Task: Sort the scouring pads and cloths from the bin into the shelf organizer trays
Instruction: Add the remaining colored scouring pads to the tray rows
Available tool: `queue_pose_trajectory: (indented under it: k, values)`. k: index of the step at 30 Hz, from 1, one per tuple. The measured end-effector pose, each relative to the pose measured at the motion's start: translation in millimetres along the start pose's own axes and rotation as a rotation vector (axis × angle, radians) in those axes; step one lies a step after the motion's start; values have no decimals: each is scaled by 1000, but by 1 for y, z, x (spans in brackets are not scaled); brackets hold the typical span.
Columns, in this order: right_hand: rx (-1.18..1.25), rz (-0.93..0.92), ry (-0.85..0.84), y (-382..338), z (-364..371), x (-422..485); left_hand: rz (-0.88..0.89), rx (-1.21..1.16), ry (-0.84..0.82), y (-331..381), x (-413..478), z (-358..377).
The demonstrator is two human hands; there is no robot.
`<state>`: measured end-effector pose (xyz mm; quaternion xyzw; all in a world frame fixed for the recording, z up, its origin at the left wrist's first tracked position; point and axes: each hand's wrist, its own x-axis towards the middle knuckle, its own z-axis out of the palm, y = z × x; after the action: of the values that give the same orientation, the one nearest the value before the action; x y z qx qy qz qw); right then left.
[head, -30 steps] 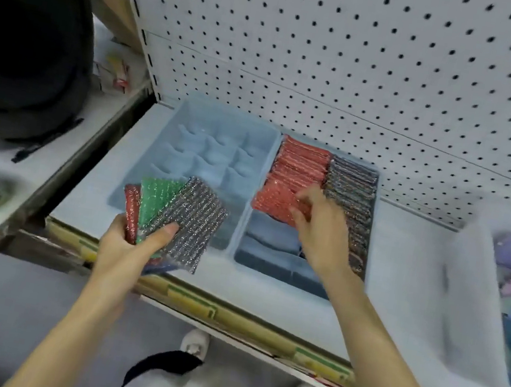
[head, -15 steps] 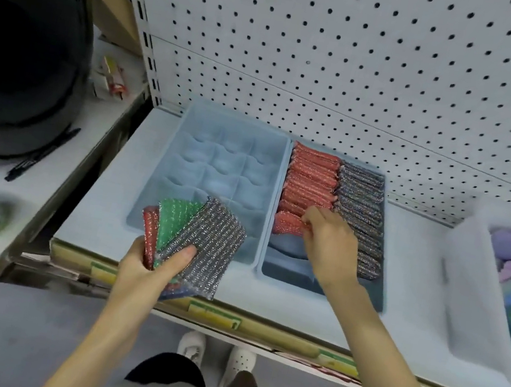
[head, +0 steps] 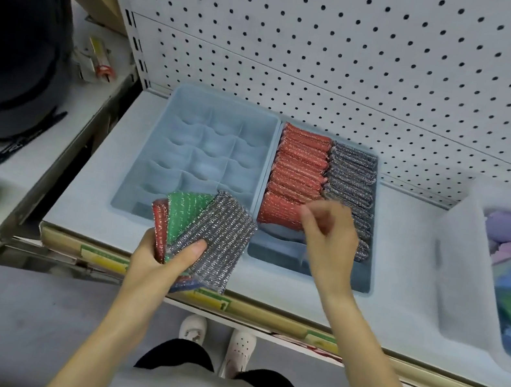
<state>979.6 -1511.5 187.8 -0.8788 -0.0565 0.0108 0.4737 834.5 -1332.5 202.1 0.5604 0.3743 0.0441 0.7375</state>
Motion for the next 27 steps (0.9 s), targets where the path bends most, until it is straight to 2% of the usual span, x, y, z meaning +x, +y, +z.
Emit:
queue_pose_trajectory:
  k: [2, 4, 10, 15, 18, 21, 23, 25, 27]
  values:
    - [413, 337, -214, -26, -8, -35, -4, -2, -41, -2, -4, 15]
    - [557, 551, -402, -35, -7, -65, 6, 19, -81, -4, -6, 30]
    - [656, 595, -240, -29, -12, -80, 23, 71, -129, -9, -11, 56]
    - [581, 590, -253, -17, -24, -86, -5, 80, -129, -13, -8, 58]
    - [604, 599, -252, -8, -38, -85, -58, 35, -54, -16, -4, 59]
    - [534, 482, -65, 10, -69, -65, -65, 49, 4, -16, -3, 59]
    - [324, 306, 75, 29, -96, -45, -59, 62, 35, -15, -3, 57]
    - [41, 134, 63, 41, -115, -29, -54, 69, 60, -14, -4, 55]
    - [-270, -71, -72, 50, -121, -19, -46, 70, 67, -15, -4, 55]
